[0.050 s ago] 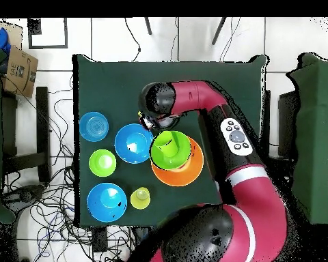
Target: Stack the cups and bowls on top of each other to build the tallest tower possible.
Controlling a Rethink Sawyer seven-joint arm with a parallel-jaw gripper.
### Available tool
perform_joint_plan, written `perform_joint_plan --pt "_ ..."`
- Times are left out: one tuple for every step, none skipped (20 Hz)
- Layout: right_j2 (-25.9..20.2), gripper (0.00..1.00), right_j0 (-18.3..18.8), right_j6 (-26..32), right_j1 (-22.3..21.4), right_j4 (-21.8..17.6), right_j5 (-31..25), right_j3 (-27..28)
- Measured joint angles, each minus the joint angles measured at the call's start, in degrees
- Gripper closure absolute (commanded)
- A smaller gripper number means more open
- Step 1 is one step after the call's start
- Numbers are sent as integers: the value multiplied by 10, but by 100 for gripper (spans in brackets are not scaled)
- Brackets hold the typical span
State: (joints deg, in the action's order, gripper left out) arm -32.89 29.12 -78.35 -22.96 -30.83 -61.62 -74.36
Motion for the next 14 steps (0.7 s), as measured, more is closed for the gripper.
perform_joint_plan --pt "0 0 2 0 0 -1 6 -1" --pt "0 0 4 0 1 -1 11 -3" --pt "0 0 7 0 1 -1 23 -5" --pt "0 0 9 0 1 -1 30 -6" --pt "0 0 12 0 3 -1 40 -7" --pt "0 0 15 0 4 -1 51 -8" --pt "0 0 16 0 4 -1 55 -8" --pt "0 0 16 0 5 -1 60 -8" --pt "0 0 19 0 8 -1 72 -9" --pt "0 0 19 0 9 -1 75 -9" --pt "0 0 20 0 11 -1 80 -9" --pt "0 0 20 0 12 -1 84 -9" --pt "0 0 20 0 14 -1 87 -9" --pt "0 0 20 0 15 -1 90 -10"
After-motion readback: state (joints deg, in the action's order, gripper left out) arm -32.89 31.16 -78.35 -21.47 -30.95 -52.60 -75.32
